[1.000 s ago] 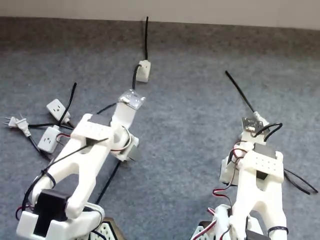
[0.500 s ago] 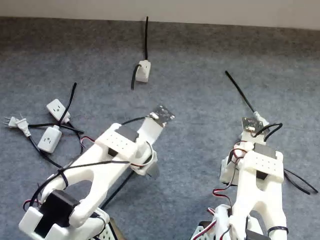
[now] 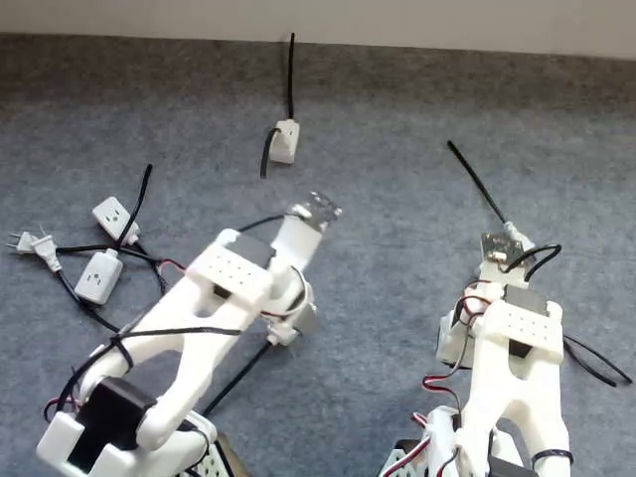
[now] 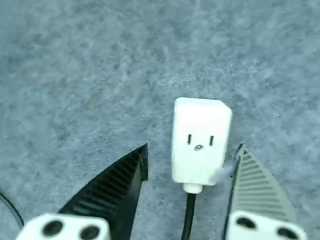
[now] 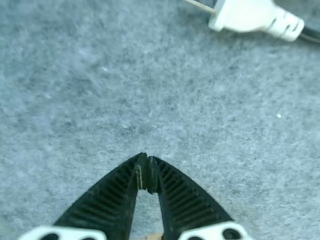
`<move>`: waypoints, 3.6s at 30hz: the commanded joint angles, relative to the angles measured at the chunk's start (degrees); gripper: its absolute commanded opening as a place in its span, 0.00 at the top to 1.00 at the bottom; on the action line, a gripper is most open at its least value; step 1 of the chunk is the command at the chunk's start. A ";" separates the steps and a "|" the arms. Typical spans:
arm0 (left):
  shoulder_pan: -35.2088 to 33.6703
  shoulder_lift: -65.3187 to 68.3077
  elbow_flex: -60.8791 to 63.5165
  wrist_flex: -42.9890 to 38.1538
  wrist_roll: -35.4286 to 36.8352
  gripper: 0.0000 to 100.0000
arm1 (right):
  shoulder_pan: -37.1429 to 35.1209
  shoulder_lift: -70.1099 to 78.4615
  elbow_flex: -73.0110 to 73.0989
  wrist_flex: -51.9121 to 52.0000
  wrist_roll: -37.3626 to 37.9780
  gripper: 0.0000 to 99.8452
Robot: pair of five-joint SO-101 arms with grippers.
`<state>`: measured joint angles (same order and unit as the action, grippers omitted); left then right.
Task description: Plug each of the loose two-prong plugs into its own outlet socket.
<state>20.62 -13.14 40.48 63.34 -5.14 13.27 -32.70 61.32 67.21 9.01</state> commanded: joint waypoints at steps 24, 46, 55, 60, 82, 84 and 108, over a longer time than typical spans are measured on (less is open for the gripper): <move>-4.70 -7.69 -0.92 2.90 -7.30 0.81 | 0.40 -0.31 -0.22 -1.01 -0.18 0.99; -8.92 4.97 3.21 -10.64 -13.54 0.81 | 0.48 -0.31 0.31 -1.01 -0.18 0.99; -18.68 13.85 -10.33 -6.42 -13.54 0.81 | 0.31 -0.84 1.10 -1.27 -0.18 0.99; -14.20 10.51 -14.64 5.19 -13.54 0.81 | 0.31 -0.84 1.01 -1.27 -0.18 0.99; 6.73 -6.99 6.46 -4.22 -8.26 0.81 | 0.31 -0.66 1.01 -1.27 -0.18 0.99; 4.09 -6.99 7.08 -5.19 -8.44 0.81 | 0.31 -0.57 1.01 -1.27 -0.18 0.99; -24.92 -7.52 2.77 -13.10 -23.38 0.81 | 0.31 -0.40 1.10 -1.36 -0.18 0.99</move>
<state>-3.65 -19.03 48.31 46.73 -28.35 13.36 -32.70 62.55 66.51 9.01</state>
